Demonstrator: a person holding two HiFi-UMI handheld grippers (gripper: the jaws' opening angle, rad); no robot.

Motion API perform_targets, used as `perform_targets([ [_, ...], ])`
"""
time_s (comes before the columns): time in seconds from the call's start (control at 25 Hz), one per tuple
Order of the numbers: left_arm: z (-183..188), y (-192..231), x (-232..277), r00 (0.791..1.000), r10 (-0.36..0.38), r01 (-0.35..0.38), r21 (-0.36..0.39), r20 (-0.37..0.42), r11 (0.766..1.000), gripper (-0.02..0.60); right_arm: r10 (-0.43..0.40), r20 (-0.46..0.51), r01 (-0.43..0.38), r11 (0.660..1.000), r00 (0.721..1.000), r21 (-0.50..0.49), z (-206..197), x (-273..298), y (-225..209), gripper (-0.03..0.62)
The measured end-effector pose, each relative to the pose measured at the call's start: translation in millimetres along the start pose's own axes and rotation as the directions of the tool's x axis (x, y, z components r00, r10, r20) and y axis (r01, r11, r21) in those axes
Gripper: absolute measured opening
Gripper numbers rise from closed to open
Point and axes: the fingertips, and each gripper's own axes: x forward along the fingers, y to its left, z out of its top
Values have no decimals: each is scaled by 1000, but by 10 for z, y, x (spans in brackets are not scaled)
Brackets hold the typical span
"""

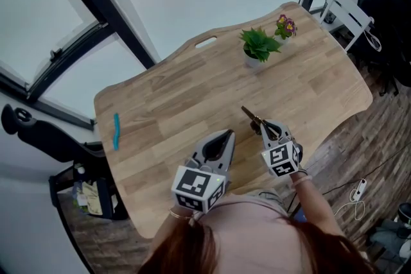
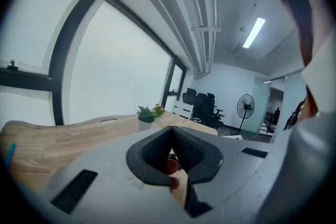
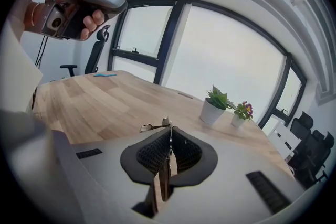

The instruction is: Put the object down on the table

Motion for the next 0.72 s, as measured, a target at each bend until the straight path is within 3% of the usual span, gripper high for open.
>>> perform_targets([
  [0.72, -47, 115, 0, 999, 38, -38, -10, -27, 999, 2, 13, -59, -19, 994, 998, -108, -229, 318, 11, 6],
])
